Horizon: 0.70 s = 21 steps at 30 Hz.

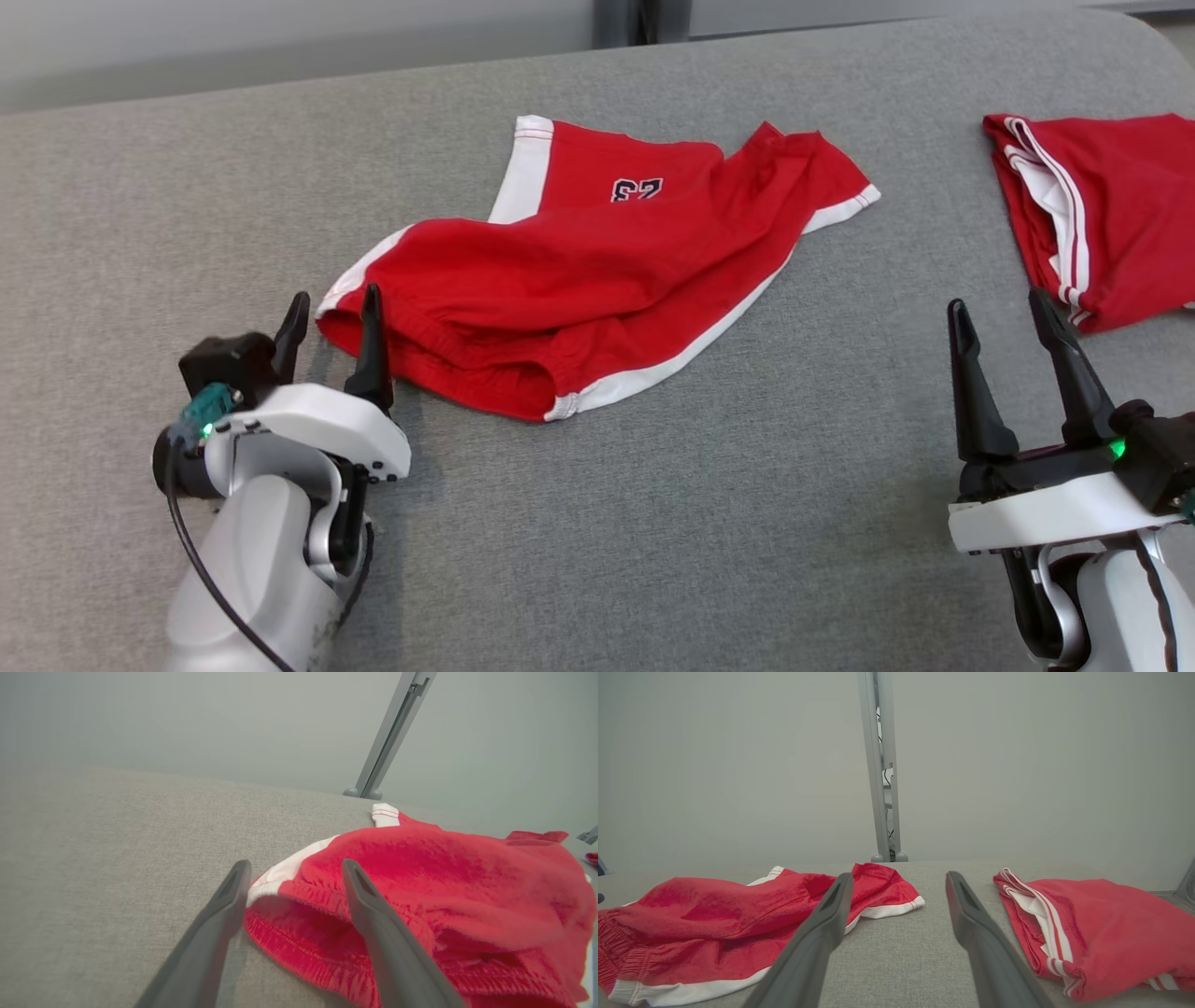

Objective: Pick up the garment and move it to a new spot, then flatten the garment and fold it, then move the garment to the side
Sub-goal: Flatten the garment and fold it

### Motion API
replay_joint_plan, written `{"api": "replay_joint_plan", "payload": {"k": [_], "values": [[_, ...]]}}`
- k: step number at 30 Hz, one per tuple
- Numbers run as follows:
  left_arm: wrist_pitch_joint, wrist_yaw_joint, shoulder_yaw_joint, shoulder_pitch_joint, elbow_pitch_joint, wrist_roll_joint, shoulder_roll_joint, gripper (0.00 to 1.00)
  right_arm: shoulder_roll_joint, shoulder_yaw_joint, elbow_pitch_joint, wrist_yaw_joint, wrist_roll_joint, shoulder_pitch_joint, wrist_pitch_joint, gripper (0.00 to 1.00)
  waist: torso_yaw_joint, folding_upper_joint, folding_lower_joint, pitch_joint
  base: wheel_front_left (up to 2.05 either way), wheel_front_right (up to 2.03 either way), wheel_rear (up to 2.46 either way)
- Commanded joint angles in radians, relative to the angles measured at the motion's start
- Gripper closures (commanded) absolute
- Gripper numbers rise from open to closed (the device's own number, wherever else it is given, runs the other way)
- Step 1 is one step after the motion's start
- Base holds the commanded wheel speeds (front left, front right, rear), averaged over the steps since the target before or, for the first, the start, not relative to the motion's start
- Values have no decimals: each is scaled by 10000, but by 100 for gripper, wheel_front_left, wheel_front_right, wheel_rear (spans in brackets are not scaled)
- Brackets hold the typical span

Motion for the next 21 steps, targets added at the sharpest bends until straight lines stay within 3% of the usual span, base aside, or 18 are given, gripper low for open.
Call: {"api": "replay_joint_plan", "payload": {"k": [1,13,17,18,19,21], "values": [[102,84,47,-265,147,39,122,0,-24,-67,-14,1,17,-105,-2,0,-165,0,0,155,0,0,0],[1089,325,-212,-855,1333,138,372,0,81,-63,61,1,-44,-116,-2,0,-249,0,0,216,0,0,0],[1410,83,-377,-975,1545,67,379,2,102,-22,84,1,-47,-146,-2,0,-229,0,0,221,0,0,0],[1484,6,-440,-1008,1581,79,408,69,104,-12,86,1,-44,-145,-2,0,-233,0,0,225,0,0,0],[1513,-58,-475,-1029,1590,91,431,100,105,2,90,1,-40,-150,-2,0,-239,0,0,232,0,0,0],[1521,-151,-498,-1065,1578,69,517,100,105,36,98,1,-29,-178,-2,0,-261,0,0,243,0,0,0]]}}
